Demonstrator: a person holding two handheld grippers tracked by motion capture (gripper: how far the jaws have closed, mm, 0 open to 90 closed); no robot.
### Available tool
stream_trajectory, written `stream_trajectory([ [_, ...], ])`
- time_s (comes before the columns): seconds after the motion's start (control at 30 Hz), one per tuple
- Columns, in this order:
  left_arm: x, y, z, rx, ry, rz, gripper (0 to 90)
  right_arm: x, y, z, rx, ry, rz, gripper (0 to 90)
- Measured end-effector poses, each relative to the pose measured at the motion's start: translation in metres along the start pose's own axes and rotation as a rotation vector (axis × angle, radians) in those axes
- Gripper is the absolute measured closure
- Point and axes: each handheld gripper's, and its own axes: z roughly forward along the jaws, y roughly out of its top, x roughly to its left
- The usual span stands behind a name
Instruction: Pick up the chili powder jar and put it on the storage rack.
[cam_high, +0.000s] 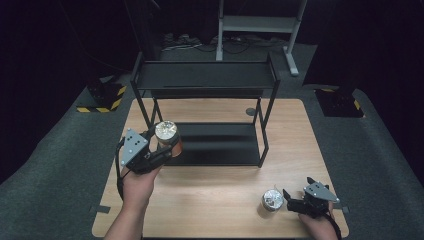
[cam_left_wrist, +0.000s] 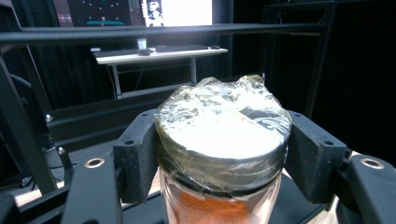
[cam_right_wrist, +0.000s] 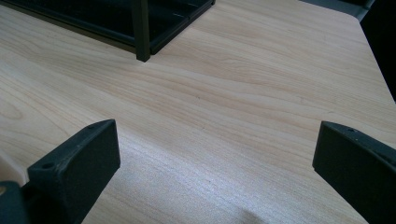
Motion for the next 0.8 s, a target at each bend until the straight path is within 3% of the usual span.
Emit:
stream_trajectory([
  [0.33,0.002,0.026,0.011,-0.024,0.003,0.008,34.2,-0.001,0.0,0.0,-0.002,0.006,0.005,0.0],
  [0.5,0.004,0.036,0.016,-0.04,0.002,-0.006,34.1,-0.002,-0.001,0.0,-0.003,0.005,0.008,0.0],
  [0.8,0.005,0.056,0.022,-0.074,0.011,0.01,34.2,-0.002,0.0,0.0,-0.001,0.011,0.005,0.0],
])
